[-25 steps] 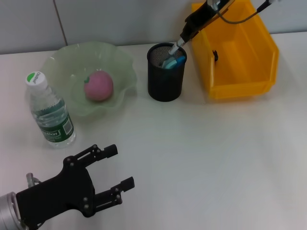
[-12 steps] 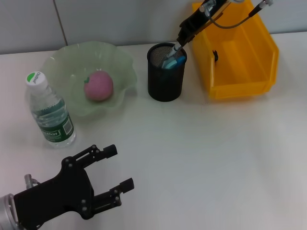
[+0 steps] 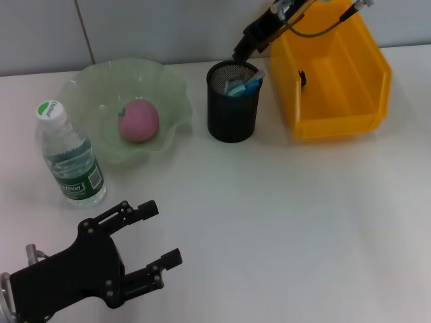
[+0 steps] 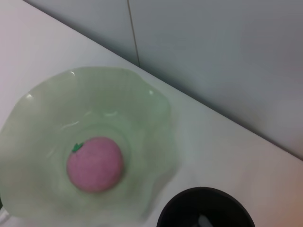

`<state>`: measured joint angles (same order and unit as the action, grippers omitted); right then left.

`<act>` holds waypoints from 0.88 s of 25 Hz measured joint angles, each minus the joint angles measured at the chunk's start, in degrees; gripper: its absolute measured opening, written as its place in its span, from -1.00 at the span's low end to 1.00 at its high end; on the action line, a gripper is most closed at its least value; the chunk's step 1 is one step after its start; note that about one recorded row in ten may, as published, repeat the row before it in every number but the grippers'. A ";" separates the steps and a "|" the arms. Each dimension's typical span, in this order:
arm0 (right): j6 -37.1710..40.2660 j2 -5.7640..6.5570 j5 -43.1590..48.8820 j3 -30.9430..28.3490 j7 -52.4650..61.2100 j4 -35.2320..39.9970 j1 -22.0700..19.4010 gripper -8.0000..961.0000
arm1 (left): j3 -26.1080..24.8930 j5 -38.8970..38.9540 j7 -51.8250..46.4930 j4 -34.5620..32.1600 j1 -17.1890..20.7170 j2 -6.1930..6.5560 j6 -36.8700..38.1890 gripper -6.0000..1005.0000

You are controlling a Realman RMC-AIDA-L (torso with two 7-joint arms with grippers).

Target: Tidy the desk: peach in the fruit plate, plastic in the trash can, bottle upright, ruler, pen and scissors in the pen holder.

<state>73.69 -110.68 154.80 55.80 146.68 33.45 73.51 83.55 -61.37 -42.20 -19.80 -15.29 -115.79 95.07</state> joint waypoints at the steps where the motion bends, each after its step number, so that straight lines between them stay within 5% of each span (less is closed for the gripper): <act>1: 0.01 -0.04 0.01 0.00 0.02 0.10 0.03 -0.11 | -0.02 -0.05 0.00 0.02 0.00 0.03 0.19 0.57; 6: 0.02 -0.46 0.06 -0.09 0.06 0.87 -0.23 0.36 | -0.05 -0.16 0.01 0.18 0.00 0.11 0.64 0.57; 8: 0.06 -1.16 0.07 -0.34 0.22 3.06 -1.20 0.37 | -0.06 -0.28 0.01 0.28 0.03 0.14 0.54 0.57; 12: 1.41 -5.04 -0.55 -0.04 0.71 15.98 -7.26 0.38 | -0.15 -0.35 0.08 0.43 0.02 0.13 -0.36 0.56; 13: 1.41 -5.04 -0.55 -0.04 0.71 15.98 -7.26 0.38 | -0.15 -0.35 0.08 0.43 0.02 0.13 -0.36 0.56; 14: 1.89 -7.37 -2.11 0.14 -0.22 24.61 -11.41 0.39 | -0.34 -0.29 0.14 0.45 -0.13 0.02 -1.91 0.56; 17: 1.30 -8.77 -6.49 2.15 -1.94 32.03 -16.50 0.40 | -0.68 -0.32 0.17 0.46 -0.42 -0.25 -3.50 0.56; 22: -3.34 -8.44 -28.99 12.91 -11.47 44.69 -33.13 0.39 | -0.92 -0.34 -0.56 0.48 -0.69 -0.30 -4.06 0.56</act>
<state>70.34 -119.12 125.82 68.71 135.21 78.13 40.38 82.63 -61.71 -42.76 -19.32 -15.98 -116.09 91.00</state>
